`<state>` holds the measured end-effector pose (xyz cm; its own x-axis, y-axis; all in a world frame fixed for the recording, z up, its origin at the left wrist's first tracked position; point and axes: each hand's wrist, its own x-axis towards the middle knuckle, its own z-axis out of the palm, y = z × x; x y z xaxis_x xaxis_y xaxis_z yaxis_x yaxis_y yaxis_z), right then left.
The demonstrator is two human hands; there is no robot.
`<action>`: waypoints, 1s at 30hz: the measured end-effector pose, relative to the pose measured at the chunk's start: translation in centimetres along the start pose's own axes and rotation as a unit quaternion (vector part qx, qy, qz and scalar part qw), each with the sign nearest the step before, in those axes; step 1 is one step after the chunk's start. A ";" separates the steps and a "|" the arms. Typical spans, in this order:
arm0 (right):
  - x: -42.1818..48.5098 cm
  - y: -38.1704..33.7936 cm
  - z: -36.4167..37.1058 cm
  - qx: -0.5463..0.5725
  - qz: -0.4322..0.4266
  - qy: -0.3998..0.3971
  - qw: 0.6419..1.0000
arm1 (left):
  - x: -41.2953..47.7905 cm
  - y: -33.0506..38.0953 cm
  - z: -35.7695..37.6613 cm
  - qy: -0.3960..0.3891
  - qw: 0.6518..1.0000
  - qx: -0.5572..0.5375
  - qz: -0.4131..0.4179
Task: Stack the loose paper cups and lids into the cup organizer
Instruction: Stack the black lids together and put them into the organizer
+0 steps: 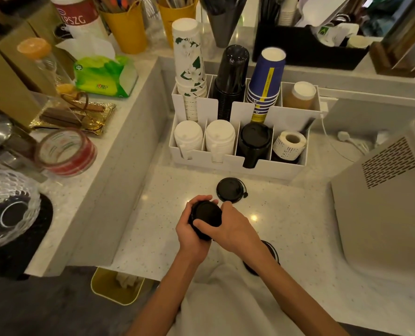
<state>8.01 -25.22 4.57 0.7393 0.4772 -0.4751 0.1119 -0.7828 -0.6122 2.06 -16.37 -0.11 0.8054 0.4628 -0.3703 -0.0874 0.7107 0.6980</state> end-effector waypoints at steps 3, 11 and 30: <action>0.1 0.1 0.0 -0.012 0.003 -0.019 1.000 | 0.1 0.0 0.1 0.007 1.000 -0.003 -0.007; 7.0 1.1 -6.0 -0.137 -0.048 0.105 0.984 | 0.3 0.1 -0.2 0.049 0.993 -0.103 -0.038; 6.4 1.4 -4.9 -0.043 -0.104 -0.021 0.993 | 1.0 0.3 -1.8 0.111 0.986 -0.122 -0.020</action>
<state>16.16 -25.29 3.79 0.6659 0.6470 -0.3713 0.3164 -0.6957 -0.6449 1.76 -14.74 -1.42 0.6651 0.5170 -0.5389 -0.2177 0.8245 0.5223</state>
